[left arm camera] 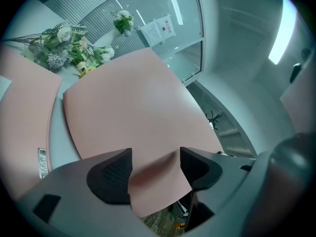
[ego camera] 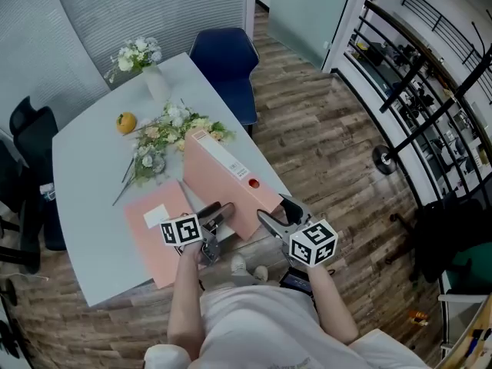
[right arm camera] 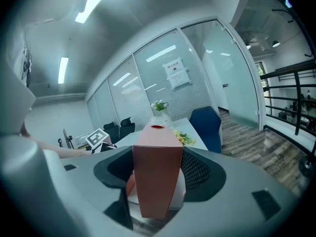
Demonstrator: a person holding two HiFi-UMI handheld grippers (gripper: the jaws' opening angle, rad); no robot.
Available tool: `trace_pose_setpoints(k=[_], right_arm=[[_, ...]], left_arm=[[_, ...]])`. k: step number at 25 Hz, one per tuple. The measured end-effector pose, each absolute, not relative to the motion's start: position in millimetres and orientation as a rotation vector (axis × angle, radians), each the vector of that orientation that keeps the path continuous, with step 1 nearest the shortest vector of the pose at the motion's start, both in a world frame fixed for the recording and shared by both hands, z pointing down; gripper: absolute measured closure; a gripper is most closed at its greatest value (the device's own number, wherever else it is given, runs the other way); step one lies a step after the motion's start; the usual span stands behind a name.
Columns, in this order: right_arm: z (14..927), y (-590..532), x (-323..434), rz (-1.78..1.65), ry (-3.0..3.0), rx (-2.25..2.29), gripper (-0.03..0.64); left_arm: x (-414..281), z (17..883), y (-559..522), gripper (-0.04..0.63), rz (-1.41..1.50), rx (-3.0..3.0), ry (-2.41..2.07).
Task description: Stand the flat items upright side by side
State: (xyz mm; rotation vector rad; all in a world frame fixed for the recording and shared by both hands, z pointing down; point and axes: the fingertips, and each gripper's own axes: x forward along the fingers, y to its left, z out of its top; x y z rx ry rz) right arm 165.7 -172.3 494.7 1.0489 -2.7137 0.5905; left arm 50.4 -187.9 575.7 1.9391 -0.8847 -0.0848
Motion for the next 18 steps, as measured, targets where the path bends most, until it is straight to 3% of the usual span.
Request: trace_pose_setpoints(k=[18], right_arm=[[485.7,-158.8,145.4,0.255,-2.682,0.982,0.314]], left_arm=[[55.8,571.6,-179.3,0.307,-0.13,1.91,-0.857]])
